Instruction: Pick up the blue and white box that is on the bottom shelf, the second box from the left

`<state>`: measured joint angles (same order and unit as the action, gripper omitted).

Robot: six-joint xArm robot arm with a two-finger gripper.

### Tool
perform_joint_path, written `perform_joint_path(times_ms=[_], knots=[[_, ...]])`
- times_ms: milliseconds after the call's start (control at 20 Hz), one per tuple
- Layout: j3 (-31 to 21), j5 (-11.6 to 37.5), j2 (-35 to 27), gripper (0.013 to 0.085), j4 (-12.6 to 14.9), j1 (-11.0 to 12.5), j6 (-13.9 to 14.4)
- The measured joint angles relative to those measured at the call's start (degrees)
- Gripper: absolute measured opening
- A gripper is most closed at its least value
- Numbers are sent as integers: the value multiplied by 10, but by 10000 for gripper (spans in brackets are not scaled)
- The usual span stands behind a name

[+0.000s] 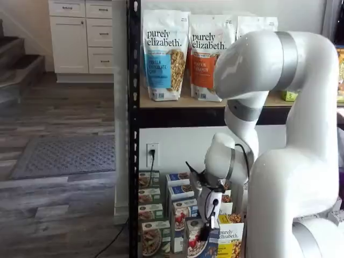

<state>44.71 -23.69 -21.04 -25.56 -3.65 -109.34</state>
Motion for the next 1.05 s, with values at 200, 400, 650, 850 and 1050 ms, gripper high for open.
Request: perform_joint_path(times_ms=[200,400,650,850,1050], knots=[[-23,-5,32,490,6,-1,8],[-47,-12,68,490,23,-1,26],[-74,-35,122,490,53,7,50],[-93,-57,164,490,76,15,66],[-104,-85,199,490,82,23,67]])
